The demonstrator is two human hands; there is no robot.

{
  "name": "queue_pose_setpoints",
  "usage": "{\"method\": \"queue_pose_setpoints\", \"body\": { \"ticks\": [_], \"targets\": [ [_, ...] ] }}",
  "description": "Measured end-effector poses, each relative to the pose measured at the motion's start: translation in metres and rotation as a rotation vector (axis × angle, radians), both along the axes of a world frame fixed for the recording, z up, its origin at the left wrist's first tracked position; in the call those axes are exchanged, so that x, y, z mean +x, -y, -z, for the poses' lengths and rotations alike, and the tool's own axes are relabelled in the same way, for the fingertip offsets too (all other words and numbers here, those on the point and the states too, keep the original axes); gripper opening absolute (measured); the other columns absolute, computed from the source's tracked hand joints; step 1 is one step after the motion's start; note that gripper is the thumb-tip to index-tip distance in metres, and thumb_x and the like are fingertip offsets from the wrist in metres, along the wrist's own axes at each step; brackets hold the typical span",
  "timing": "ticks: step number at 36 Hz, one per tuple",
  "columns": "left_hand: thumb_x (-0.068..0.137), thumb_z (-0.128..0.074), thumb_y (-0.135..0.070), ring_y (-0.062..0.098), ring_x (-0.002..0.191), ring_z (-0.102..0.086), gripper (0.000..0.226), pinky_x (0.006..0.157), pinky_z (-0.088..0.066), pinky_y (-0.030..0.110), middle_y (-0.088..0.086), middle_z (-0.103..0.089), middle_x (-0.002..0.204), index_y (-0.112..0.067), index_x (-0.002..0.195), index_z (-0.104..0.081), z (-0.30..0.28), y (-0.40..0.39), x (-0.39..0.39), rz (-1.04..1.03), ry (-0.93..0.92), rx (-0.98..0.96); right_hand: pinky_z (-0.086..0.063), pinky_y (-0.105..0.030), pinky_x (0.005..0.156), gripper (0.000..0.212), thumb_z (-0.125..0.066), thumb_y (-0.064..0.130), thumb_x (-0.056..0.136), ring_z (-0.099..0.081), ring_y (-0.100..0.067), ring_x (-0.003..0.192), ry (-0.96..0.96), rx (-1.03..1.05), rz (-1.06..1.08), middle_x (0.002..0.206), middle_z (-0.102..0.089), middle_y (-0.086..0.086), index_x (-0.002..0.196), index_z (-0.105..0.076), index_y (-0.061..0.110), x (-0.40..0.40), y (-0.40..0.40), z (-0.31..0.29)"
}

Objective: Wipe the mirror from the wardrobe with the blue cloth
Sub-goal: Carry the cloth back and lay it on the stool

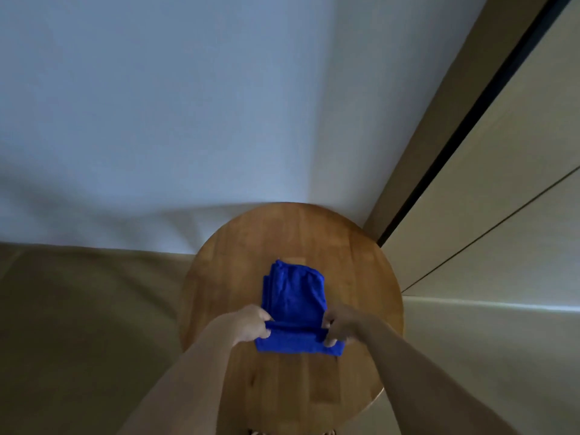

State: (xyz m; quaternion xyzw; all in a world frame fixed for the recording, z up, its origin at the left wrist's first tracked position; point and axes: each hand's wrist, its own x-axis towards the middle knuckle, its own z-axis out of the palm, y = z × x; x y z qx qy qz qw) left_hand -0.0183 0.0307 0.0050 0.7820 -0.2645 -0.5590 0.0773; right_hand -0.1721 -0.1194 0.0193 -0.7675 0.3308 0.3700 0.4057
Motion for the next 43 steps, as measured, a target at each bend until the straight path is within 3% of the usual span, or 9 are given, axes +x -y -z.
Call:
{"method": "queue_pose_setpoints", "body": {
  "ticks": [3,6,11,19,26,31,34,38,43],
  "targets": [
    [0.093,-0.053,-0.018,0.021,0.122,-0.048,0.044,0.105,-0.039,0.034,0.007,-0.048,0.138,-0.014,0.136,-0.047,0.021,-0.006,-0.001,0.009,-0.020,0.067,-0.045,-0.022,0.071,0.025,-0.065,0.011,0.087,-0.051,-0.014,0.082,-0.035,0.020,-0.052,0.094,-0.052,0.000,0.111,-0.059,0.005,-0.003,-0.006,0.021],
    [0.094,-0.050,-0.016,0.018,0.119,-0.050,0.040,0.100,-0.041,0.030,0.006,-0.051,0.134,-0.012,0.133,-0.050,0.038,-0.005,0.001,-0.038,-0.005,0.015,-0.043,-0.019,0.065,0.014,-0.062,0.005,0.086,-0.047,-0.009,0.074,0.010,-0.015,0.039,0.085,-0.049,0.002,0.098,-0.055,0.008,0.000,-0.005,0.040],
    [0.092,-0.047,-0.013,0.012,0.074,-0.058,0.012,0.063,-0.045,0.024,0.001,-0.063,0.090,-0.016,0.089,-0.059,0.058,0.018,0.010,-0.209,0.147,-0.215,-0.053,-0.028,0.079,0.017,-0.055,0.012,0.088,-0.059,-0.013,0.089,0.097,-0.207,0.213,0.101,-0.060,0.002,0.102,-0.059,0.022,0.017,0.015,0.058],
    [0.091,-0.054,-0.020,0.002,0.071,-0.054,0.013,0.054,-0.041,0.017,-0.012,-0.055,0.083,-0.022,0.103,-0.053,0.077,0.060,0.029,-0.463,0.433,-0.463,-0.050,-0.028,0.063,0.026,-0.049,0.014,0.091,-0.057,-0.015,0.088,0.231,-0.501,0.361,0.108,-0.060,0.002,0.109,-0.065,0.023,0.053,0.043,0.075],
    [0.091,-0.051,-0.012,0.014,0.102,-0.056,0.046,0.082,-0.048,0.030,-0.001,-0.055,0.124,-0.020,0.135,-0.040,0.107,0.074,0.042,-0.627,0.409,-0.418,-0.050,-0.029,0.079,0.051,-0.044,0.009,0.095,-0.044,-0.021,0.122,0.219,-0.523,0.412,0.145,-0.034,-0.001,0.143,-0.033,0.020,0.060,0.042,0.112],
    [0.095,-0.045,-0.020,0.013,0.119,-0.046,0.042,0.090,-0.044,0.030,-0.001,-0.041,0.140,-0.024,0.137,-0.037,0.130,0.065,0.027,-0.318,0.527,-0.390,-0.047,-0.031,0.094,0.070,-0.040,0.011,0.095,-0.018,-0.024,0.141,0.202,-0.580,0.162,0.159,0.002,0.002,0.151,-0.002,0.031,0.052,0.025,0.135],
    [0.097,-0.043,-0.033,0.015,0.142,-0.017,0.057,0.106,-0.033,0.031,-0.003,-0.009,0.157,-0.027,0.148,-0.018,0.143,0.062,0.020,-0.121,0.503,-0.359,-0.042,-0.034,0.102,0.073,-0.039,0.014,0.095,-0.002,-0.026,0.145,0.174,-0.565,0.104,0.157,0.021,0.004,0.151,0.005,0.032,0.051,0.022,0.146],
    [0.089,-0.048,-0.054,0.021,0.145,0.005,0.084,0.112,-0.024,0.033,-0.001,0.017,0.157,-0.030,0.149,0.006,0.155,0.063,0.016,0.054,0.482,-0.262,-0.042,-0.035,0.101,0.080,-0.046,0.028,0.095,-0.001,-0.026,0.146,0.133,-0.514,0.070,0.156,0.025,0.002,0.150,0.012,0.030,0.053,0.024,0.156],
    [0.083,-0.050,-0.064,0.026,0.145,0.008,0.100,0.116,-0.017,0.039,0.004,0.020,0.156,-0.026,0.147,0.017,0.167,0.063,0.011,0.146,0.574,-0.204,-0.024,-0.040,0.114,0.085,-0.048,0.039,0.093,-0.003,-0.028,0.146,0.090,-0.542,0.007,0.158,0.020,-0.004,0.150,0.015,0.027,0.054,0.027,0.165]
  ]
}}
